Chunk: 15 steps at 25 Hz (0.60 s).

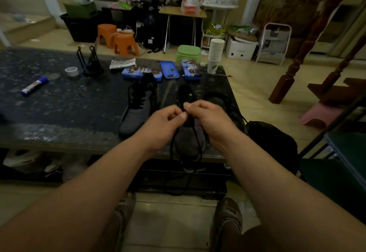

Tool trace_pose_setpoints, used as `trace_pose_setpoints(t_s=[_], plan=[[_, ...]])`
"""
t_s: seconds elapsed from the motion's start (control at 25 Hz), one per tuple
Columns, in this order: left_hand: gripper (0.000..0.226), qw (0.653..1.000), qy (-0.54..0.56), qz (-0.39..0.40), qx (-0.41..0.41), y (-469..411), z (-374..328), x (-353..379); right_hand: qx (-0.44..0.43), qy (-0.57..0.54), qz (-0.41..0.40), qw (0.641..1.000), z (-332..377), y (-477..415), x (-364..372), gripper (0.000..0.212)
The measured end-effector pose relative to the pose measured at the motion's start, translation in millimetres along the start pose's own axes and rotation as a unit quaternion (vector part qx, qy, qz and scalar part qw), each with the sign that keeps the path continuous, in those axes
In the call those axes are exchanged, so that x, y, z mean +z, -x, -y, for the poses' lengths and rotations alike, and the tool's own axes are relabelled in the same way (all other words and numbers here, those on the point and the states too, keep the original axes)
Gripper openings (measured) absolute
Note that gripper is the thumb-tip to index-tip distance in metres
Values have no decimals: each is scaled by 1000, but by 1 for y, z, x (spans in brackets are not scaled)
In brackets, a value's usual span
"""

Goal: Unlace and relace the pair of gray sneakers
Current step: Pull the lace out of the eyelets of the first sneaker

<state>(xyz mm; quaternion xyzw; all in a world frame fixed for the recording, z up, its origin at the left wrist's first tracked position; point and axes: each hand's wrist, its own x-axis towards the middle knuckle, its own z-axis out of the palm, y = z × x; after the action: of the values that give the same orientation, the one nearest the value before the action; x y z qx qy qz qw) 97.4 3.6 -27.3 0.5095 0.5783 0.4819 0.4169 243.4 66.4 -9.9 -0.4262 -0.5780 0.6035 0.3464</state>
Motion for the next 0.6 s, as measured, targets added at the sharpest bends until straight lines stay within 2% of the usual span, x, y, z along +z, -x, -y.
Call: trace_pose_setpoints(t_s=[0.04, 0.16, 0.24, 0.32, 0.4, 0.48, 0.52, 0.6], plan=[[22, 996, 82, -1, -27, 4, -8, -1, -3, -12, 8, 1000, 12, 1, 7, 16], [22, 951, 303, -14, -59, 7, -39, -13, -9, -53, 35, 998, 36, 5, 31, 19], [23, 924, 376, -47, -45, -3, -60, -34, 14, -88, 103, 991, 34, 9, 53, 35], [25, 914, 392, -103, -29, -16, -78, -71, 63, -60, 214, 973, 18, 22, 75, 39], [18, 936, 292, -196, 2, -22, -71, -121, 67, -7, 234, 970, 8, 24, 87, 30], [9, 960, 77, -269, 10, -14, -44, -158, 69, -37, 178, 981, 18, 11, 96, 24], [19, 966, -5, -259, -3, -5, -30, -164, 71, -61, 150, 984, 30, 1, 104, 23], [51, 989, -52, -137, -26, 13, 0, -161, 68, -94, 143, 983, 61, -28, 129, 21]])
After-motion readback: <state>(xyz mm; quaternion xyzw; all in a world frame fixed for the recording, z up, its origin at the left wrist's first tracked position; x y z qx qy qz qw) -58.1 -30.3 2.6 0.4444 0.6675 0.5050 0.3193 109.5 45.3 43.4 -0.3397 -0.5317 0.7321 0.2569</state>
